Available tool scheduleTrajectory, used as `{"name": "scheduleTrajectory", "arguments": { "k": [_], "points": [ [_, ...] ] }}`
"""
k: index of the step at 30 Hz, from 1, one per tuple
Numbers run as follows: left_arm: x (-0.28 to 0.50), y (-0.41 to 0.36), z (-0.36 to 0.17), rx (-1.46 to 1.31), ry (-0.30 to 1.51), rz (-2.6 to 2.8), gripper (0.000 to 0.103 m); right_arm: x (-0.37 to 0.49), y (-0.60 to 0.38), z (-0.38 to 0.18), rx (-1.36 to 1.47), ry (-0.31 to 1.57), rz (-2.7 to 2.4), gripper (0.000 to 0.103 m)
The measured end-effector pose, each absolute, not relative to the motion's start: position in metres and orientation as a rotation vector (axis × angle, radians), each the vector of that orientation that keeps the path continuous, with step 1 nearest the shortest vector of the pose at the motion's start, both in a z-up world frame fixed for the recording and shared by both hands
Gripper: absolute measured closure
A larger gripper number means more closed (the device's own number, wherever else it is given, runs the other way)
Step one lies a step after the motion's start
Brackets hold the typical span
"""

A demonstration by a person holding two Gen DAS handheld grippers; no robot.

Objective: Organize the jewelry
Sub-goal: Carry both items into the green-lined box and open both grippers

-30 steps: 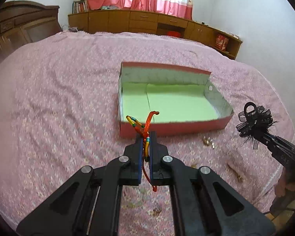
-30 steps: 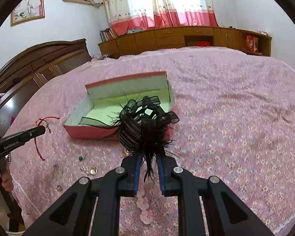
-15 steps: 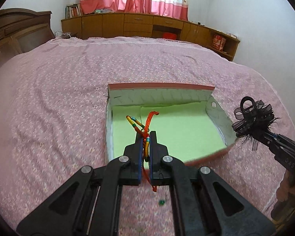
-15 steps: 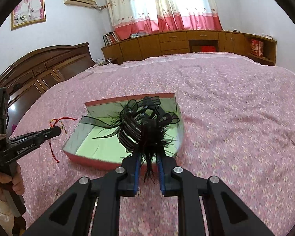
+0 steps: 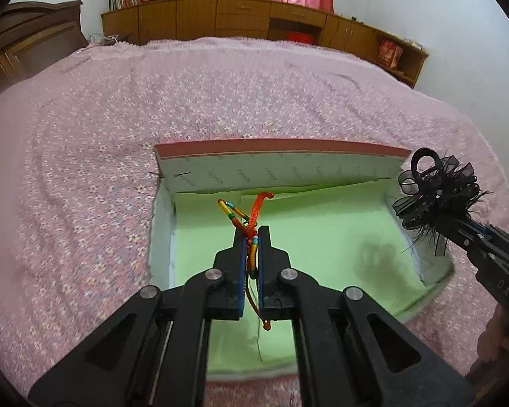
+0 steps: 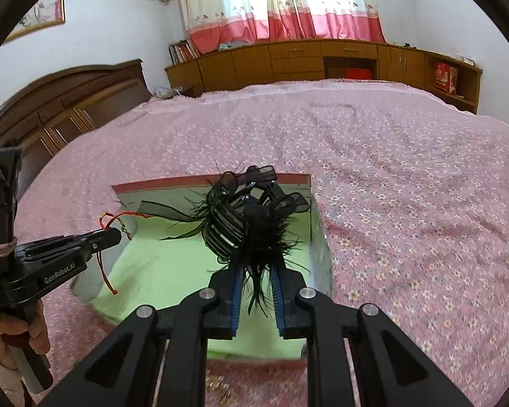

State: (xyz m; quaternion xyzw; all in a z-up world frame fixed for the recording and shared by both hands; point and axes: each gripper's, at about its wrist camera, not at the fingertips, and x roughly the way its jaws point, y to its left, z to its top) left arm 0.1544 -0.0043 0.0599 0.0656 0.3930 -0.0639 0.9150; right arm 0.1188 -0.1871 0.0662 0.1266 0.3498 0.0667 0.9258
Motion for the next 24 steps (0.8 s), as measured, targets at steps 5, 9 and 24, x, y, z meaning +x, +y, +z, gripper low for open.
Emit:
{"name": "scheduleTrajectory", "arguments": {
  "k": [5, 9, 24],
  "points": [
    [0.176, -0.008, 0.043, 0.153, 0.858, -0.114, 0.103, 0.139, -0.186, 0.055, 0.259, 0.760, 0.119, 0.086],
    [0.188, -0.010, 0.032, 0.158, 0.889, -0.105, 0.103, 0.149, -0.182, 0.048, 0.236, 0.787, 0.111, 0.086],
    [0.207, -0.008, 0.012, 0.111, 0.963, -0.105, 0.085, 0.166, -0.184, 0.020, 0.238, 0.873, 0.079, 0.083]
  ]
}}
